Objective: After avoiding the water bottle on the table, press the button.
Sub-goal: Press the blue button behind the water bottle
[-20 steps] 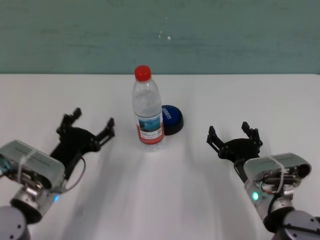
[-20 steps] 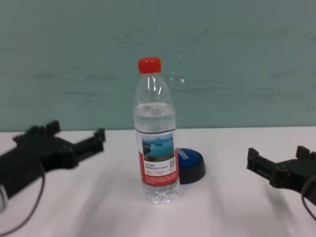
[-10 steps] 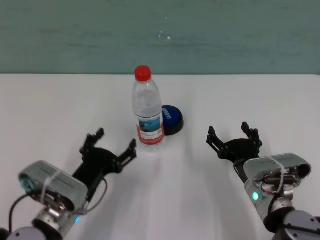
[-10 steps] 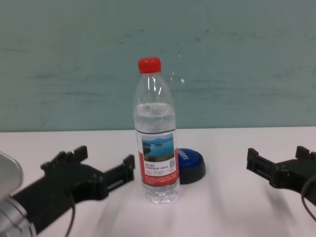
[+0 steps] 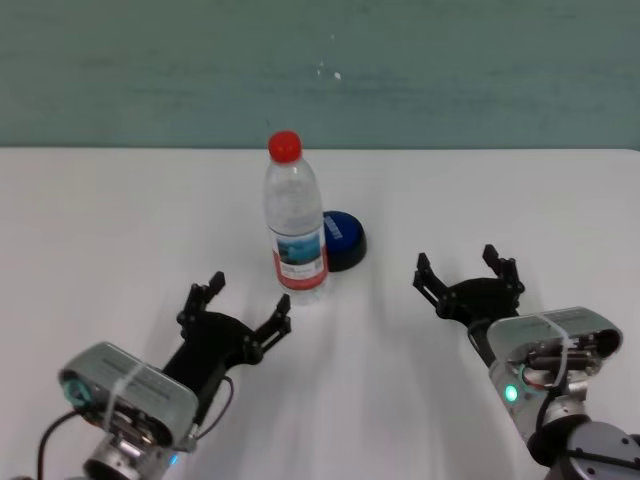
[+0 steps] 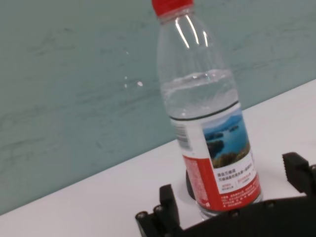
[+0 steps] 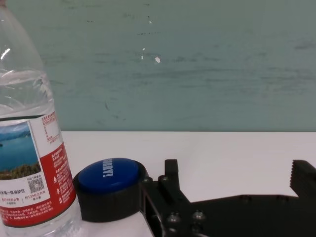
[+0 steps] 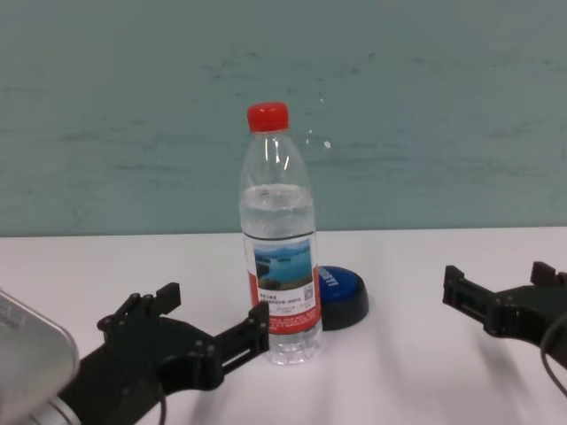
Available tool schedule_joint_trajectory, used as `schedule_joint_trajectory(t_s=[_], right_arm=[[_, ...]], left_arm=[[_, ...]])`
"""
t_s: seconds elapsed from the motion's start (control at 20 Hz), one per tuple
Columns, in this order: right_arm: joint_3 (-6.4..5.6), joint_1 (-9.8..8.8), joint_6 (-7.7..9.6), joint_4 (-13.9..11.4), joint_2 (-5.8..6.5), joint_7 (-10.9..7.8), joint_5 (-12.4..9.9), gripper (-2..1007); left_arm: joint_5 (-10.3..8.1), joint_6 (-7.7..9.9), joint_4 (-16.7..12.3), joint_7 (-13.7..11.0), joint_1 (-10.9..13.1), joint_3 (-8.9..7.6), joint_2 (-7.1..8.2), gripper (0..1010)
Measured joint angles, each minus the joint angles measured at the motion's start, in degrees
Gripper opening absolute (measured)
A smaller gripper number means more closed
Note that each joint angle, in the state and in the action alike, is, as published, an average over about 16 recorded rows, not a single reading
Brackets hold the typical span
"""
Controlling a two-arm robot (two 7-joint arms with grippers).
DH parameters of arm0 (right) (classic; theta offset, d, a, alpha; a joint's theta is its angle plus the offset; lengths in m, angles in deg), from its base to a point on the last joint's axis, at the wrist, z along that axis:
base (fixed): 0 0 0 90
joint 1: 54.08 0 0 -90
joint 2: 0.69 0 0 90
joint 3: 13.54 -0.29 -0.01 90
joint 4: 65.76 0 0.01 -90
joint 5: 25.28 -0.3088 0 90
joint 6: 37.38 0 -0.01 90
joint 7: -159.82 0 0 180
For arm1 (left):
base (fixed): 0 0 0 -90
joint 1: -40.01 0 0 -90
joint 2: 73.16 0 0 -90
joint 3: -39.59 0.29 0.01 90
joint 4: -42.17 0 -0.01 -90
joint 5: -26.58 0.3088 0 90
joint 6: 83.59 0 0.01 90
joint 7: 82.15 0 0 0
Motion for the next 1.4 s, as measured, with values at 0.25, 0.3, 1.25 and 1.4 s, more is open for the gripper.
schedule_joint_trajectory(t_s=[0.25,0.3,1.25,1.4], right_arm=[[0.00,0.00,0.00,0.0,0.00,0.00,0.0,1004],[0.00,0.00,0.00,0.0,0.00,0.00,0.0,1004],[0.00,0.00,0.00,0.0,0.00,0.00,0.0,1004],[0.00,0.00,0.00,0.0,0.00,0.00,0.0,1004]], left_arm=[[1.56,0.10,-1.2,1.0,1.6,0.02,-0.56,1000],[1.82,0.14,-1.6,1.1,2.0,-0.05,-0.62,1000],[3.89,-0.34,-6.5,2.7,7.7,-2.64,-1.03,1001],[4.70,0.08,-7.2,3.2,8.5,-2.87,-1.11,1000]])
